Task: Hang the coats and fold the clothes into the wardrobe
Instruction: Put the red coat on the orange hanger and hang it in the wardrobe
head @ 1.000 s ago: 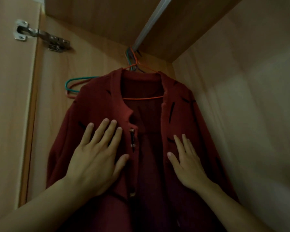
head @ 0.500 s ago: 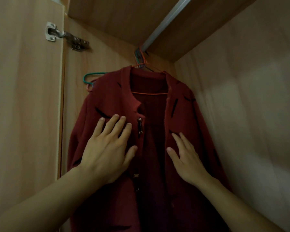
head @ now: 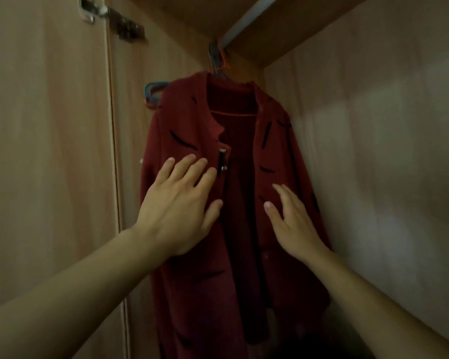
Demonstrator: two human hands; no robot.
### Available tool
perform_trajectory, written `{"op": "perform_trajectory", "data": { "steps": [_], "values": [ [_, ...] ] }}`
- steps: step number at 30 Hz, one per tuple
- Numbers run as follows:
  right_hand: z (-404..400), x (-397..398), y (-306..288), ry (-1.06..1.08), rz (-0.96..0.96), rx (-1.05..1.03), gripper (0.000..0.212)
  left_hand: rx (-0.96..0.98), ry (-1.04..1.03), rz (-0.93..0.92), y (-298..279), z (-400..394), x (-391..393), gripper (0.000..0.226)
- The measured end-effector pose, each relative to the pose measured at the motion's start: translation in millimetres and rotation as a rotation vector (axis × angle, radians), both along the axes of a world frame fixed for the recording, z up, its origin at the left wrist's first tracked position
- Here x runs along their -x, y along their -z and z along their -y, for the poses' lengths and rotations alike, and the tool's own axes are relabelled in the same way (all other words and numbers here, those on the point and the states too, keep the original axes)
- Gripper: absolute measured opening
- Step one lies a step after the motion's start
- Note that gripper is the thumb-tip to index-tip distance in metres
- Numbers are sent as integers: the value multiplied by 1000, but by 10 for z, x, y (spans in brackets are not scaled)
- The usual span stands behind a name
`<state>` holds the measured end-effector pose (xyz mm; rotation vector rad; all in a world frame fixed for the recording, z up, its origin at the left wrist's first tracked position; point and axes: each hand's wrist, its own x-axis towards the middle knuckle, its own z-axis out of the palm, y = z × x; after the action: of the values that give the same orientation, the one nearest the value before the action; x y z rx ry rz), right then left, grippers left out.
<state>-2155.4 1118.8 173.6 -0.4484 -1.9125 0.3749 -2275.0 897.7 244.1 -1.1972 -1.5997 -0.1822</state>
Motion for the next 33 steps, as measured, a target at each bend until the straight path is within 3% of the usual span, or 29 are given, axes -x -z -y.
{"op": "perform_trajectory", "data": {
  "steps": [11, 18, 24, 33],
  "values": [
    [1219, -539, 435, 247, 58, 35, 60, -27, 356, 193, 487, 617, 45, 63],
    [2257, -871, 697, 450, 172, 60, 65, 68, 562, 318, 1005, 879, 7, 60],
    [2976, -1260, 788, 575, 247, 71, 57, 131, 651, 394, 1199, 1105, -188, 55],
    [3783, -1853, 1081, 665, 332, 88, 60, 223, 741, 482, 1509, 1580, -660, 70]
  ]
}}
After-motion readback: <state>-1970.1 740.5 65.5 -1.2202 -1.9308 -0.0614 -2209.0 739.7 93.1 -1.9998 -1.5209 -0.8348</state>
